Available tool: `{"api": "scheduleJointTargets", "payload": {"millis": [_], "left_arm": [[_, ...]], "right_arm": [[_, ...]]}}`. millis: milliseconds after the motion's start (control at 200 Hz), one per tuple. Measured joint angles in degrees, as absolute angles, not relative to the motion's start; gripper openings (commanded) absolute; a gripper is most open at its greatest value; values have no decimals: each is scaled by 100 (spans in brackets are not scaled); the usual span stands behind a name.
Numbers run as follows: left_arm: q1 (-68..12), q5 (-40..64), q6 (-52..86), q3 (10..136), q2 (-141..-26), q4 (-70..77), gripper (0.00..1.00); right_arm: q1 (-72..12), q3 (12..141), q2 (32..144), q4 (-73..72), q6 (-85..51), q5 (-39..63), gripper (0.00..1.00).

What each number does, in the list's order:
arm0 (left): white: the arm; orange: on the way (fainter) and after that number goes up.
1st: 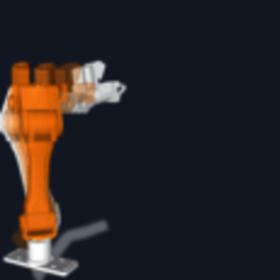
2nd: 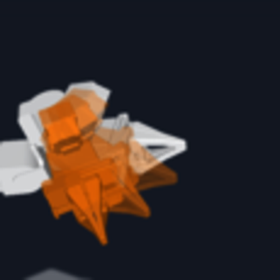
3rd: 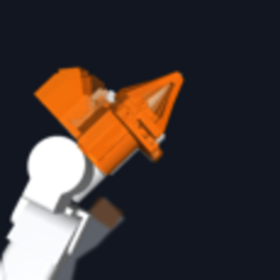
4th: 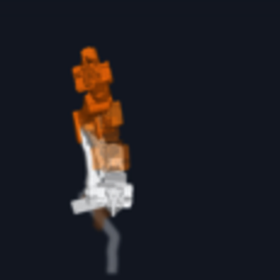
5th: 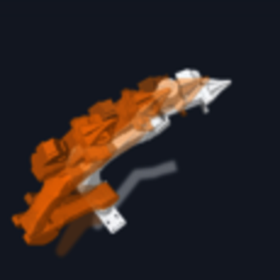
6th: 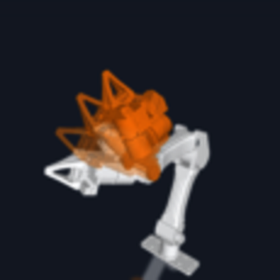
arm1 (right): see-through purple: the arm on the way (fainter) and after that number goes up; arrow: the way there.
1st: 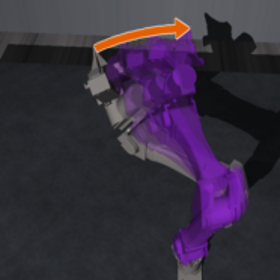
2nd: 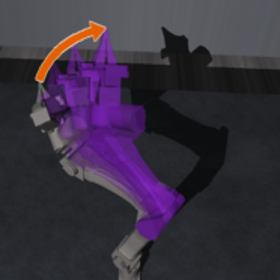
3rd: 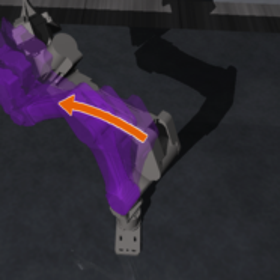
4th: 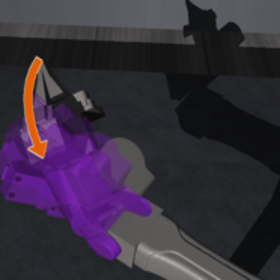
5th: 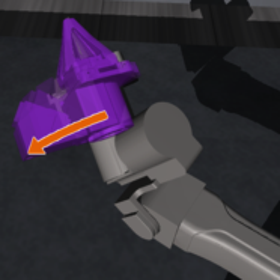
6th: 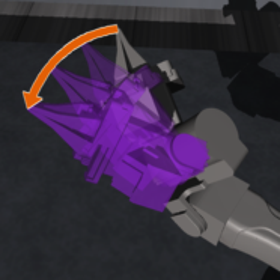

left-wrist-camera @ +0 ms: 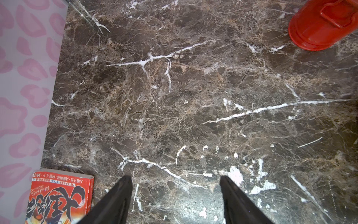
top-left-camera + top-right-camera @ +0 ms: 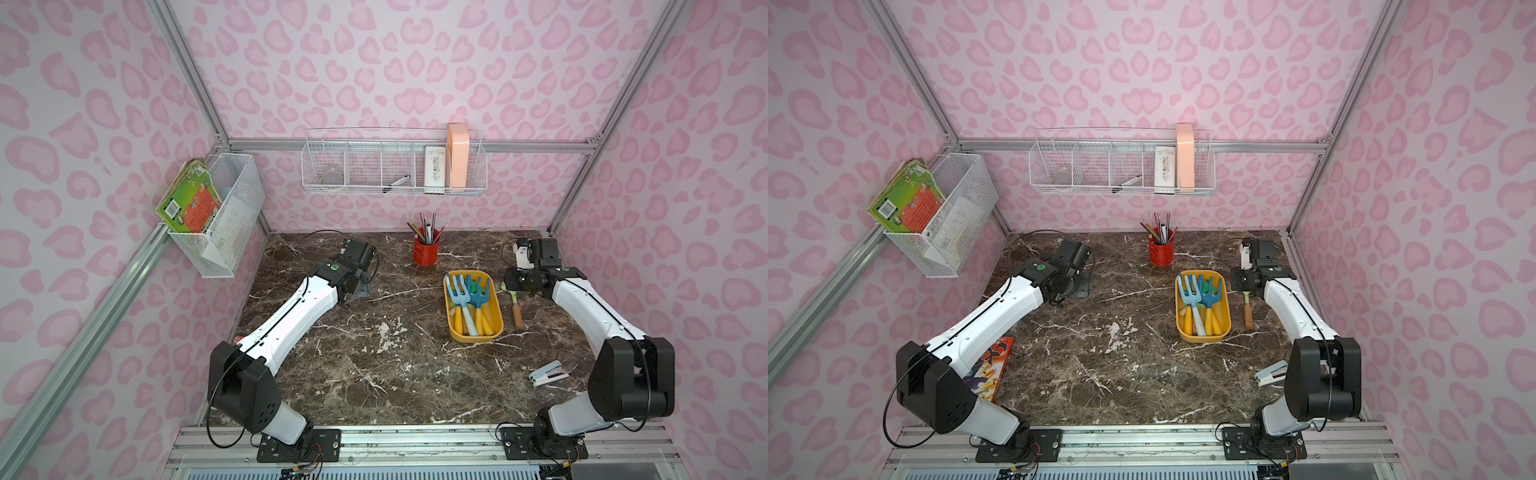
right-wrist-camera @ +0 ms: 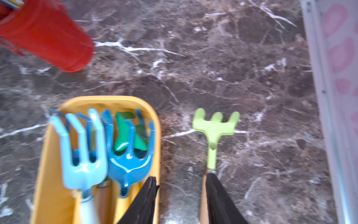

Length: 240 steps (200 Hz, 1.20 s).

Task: Take the hand rake out of the storage box
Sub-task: Place the rake at the center of the board, then pick up the rake from the storage box.

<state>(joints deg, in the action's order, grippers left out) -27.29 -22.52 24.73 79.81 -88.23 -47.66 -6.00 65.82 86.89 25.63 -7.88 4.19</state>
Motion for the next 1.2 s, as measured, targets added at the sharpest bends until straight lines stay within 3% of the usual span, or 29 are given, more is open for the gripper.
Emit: {"api": "scheduleJointTargets", "payload": {"millis": [205, 485, 610, 795, 1200], "left_arm": [[-2729, -2126, 2536, 7970, -8844, -4810, 76], [-2731, -2047, 2536, 7935, -8842, -4845, 76], [-2729, -2047, 2536, 7911, -8842, -4847, 76], [-2731, -2051, 2547, 7870, -8840, -4845, 76], [-2729, -2073, 2561, 7846, -8777, -4847, 76]], "right_arm": [[-1498, 6243, 8866, 2405, -1385, 534, 44], [-1577, 5662, 9262, 2064, -1925, 537, 43], [-1608, 5505, 9441, 1900, -1986, 615, 39], [-1651, 5382, 9524, 1693, -2078, 615, 22], [-1758, 5824, 9026, 2016, -2156, 386, 20]]}}
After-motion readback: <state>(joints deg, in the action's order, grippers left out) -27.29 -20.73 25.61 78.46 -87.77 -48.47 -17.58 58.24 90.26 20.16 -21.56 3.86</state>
